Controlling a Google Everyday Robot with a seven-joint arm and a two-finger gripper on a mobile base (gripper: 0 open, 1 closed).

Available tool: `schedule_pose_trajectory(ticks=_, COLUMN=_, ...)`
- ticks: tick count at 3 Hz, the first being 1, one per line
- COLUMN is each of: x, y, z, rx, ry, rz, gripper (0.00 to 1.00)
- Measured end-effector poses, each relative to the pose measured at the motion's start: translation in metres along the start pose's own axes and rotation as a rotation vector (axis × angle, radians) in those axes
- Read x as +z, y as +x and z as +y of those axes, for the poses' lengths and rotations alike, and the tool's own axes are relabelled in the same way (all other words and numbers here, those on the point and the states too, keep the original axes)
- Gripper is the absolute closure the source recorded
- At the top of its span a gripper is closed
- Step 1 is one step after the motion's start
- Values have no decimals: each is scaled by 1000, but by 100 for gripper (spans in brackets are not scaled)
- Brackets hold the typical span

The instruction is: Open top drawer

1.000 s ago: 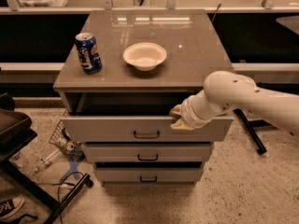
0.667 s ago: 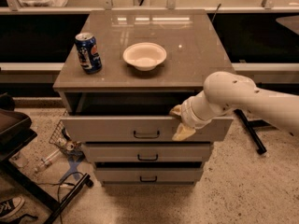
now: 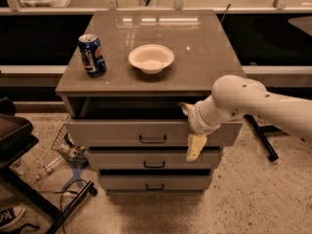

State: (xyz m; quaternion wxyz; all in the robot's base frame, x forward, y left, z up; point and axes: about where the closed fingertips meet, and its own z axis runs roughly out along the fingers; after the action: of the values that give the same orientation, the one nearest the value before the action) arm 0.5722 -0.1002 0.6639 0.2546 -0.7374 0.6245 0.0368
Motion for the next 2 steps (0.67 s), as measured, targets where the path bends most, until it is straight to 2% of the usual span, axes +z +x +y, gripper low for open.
schedule_pose_trajectory(ticks=1, x=1, y=-1, z=1, rx=-1, ry=-2, rz=-1, gripper=18)
schedule_pose_trajectory(ticks=2, x=-6, y=15, z=37, rx=66, ry=-21, rz=32, gripper=49)
